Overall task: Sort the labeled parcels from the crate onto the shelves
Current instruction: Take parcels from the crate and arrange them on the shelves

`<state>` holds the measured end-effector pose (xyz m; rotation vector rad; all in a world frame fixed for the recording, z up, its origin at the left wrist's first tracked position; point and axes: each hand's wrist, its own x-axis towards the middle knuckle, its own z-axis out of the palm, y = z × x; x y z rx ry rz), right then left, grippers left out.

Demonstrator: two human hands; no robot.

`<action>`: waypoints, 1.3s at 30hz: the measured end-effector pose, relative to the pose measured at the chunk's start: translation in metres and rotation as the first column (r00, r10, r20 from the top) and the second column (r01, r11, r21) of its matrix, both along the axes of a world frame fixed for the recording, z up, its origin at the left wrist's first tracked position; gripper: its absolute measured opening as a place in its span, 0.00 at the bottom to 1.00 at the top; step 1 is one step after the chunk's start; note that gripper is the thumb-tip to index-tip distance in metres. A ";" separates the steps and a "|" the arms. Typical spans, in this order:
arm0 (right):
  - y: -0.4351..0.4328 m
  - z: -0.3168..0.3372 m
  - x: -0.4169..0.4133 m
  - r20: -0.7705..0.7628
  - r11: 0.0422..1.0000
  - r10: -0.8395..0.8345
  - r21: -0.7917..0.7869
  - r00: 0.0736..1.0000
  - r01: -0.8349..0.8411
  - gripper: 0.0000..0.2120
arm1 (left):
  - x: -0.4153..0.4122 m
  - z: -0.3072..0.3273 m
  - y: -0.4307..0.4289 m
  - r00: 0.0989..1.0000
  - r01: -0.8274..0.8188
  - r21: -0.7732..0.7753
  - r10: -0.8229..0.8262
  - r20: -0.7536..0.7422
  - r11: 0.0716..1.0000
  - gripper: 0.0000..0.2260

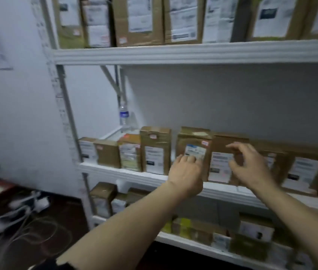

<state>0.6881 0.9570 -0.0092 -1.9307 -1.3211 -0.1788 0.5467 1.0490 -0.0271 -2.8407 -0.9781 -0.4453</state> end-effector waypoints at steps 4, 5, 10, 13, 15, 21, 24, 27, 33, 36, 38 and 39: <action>0.047 -0.003 -0.057 0.041 0.974 0.214 -0.082 0.976 -0.210 0.17 | -0.081 -0.010 0.039 0.989 -0.144 -0.028 0.144 -0.025 0.989 0.22; 0.060 -0.004 -0.070 0.056 0.963 0.256 -0.103 0.965 -0.250 0.17 | -0.099 -0.013 0.051 0.985 -0.174 -0.042 0.173 -0.027 0.984 0.23; 0.134 0.001 -0.128 0.161 0.915 0.383 -0.206 0.910 -0.348 0.18 | -0.177 -0.026 0.126 0.957 -0.292 -0.079 0.291 -0.020 0.953 0.26; 0.188 0.012 -0.147 0.257 0.906 0.383 -0.290 0.887 -0.308 0.24 | -0.215 -0.034 0.184 0.943 -0.333 -0.093 0.332 -0.026 0.938 0.27; 0.226 0.023 -0.152 0.293 0.912 0.347 -0.329 0.891 -0.246 0.29 | -0.234 -0.039 0.221 0.939 -0.343 -0.125 0.343 -0.021 0.931 0.28; 0.288 0.049 -0.122 0.368 0.855 0.144 -0.514 0.919 0.072 0.53 | -0.234 -0.036 0.296 0.987 -0.161 -0.154 0.162 -0.005 0.975 0.31; 0.295 0.048 -0.104 0.394 0.759 0.125 -0.629 0.911 0.168 0.57 | -0.203 -0.024 0.316 0.999 -0.032 -0.128 0.027 -0.040 0.991 0.36; 0.301 0.040 -0.094 0.390 0.699 0.155 -0.692 0.908 0.178 0.55 | -0.164 -0.012 0.327 0.988 0.033 -0.123 -0.051 -0.146 0.992 0.42; 0.304 0.030 -0.078 0.198 0.756 0.241 -0.653 0.950 -0.056 0.39 | -0.107 0.000 0.348 0.953 0.017 -0.202 -0.077 -0.293 0.979 0.50; 0.307 0.032 -0.072 0.102 0.743 0.283 -0.652 0.954 -0.151 0.36 | -0.098 0.000 0.353 0.937 0.012 -0.242 -0.096 -0.336 0.970 0.51; 0.309 0.032 -0.070 0.079 0.738 0.298 -0.651 0.951 -0.177 0.36 | -0.096 -0.001 0.356 0.942 0.016 -0.259 -0.102 -0.320 0.966 0.49; 0.310 0.032 -0.070 0.074 0.739 0.300 -0.648 0.951 -0.183 0.36 | -0.095 -0.001 0.358 0.948 0.021 -0.271 -0.105 -0.301 0.962 0.48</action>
